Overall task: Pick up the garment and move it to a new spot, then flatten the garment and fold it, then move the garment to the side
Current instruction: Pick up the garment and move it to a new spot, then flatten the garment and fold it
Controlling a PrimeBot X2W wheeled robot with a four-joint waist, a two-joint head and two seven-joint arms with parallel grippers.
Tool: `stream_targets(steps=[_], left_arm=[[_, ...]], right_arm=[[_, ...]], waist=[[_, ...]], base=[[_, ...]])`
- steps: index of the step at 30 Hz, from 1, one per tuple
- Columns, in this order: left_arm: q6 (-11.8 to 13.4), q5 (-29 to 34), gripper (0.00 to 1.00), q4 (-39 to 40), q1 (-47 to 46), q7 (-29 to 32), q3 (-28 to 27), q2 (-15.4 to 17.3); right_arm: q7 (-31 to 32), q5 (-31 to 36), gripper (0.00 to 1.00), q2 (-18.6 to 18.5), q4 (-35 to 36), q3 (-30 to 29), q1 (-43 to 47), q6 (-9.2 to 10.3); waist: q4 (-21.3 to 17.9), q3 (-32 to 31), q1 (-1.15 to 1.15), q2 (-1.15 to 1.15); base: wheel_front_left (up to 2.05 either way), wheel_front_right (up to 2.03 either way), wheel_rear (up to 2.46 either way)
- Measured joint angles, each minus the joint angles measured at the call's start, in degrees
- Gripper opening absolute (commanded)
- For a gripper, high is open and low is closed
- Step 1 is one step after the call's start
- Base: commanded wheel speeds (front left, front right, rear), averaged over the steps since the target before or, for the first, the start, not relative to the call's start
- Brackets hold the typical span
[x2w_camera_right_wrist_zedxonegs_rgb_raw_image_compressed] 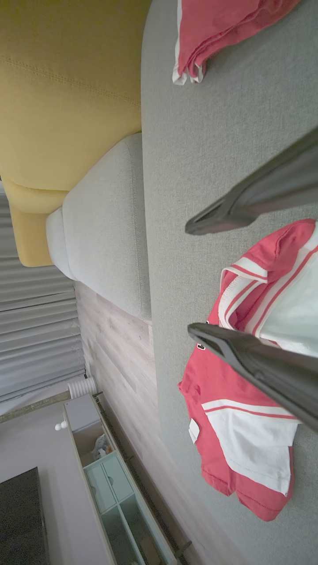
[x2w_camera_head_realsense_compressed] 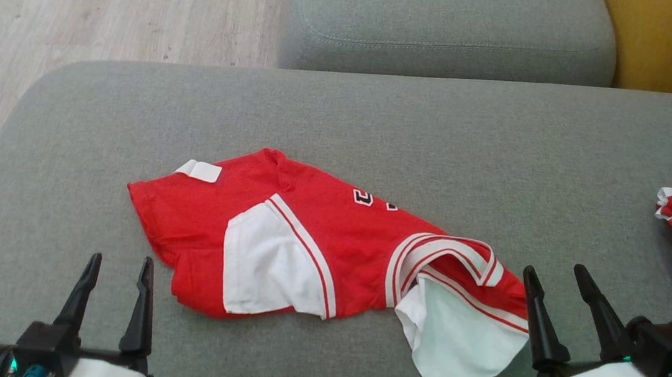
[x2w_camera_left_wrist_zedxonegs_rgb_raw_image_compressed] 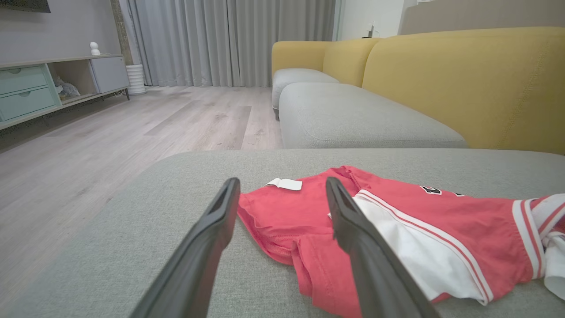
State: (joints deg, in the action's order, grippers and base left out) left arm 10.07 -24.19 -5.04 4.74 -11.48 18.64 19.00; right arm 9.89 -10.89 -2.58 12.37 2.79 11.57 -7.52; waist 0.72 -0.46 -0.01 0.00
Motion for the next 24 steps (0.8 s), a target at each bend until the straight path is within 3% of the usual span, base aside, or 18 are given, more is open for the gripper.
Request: stream_targets(steps=[17,24], left_arm=[[0.58,0.00,1.00,1.22,-0.03,0.81,0.29,0.27],[0.85,0.18,1.00,1.90,-2.05,0.73,0.68,0.34]], right_arm=[[1.15,0.05,1.00,0.01,-0.13,0.90,-0.18,0.00],[6.08,0.85,1.00,-0.29,-4.88,8.94,-2.03,0.00]], waist=[[0.11,0.40,0.01,0.00],[1.23,2.86,0.01,0.00]], base=[[0.00,0.00,0.00],[0.00,0.00,0.00]])
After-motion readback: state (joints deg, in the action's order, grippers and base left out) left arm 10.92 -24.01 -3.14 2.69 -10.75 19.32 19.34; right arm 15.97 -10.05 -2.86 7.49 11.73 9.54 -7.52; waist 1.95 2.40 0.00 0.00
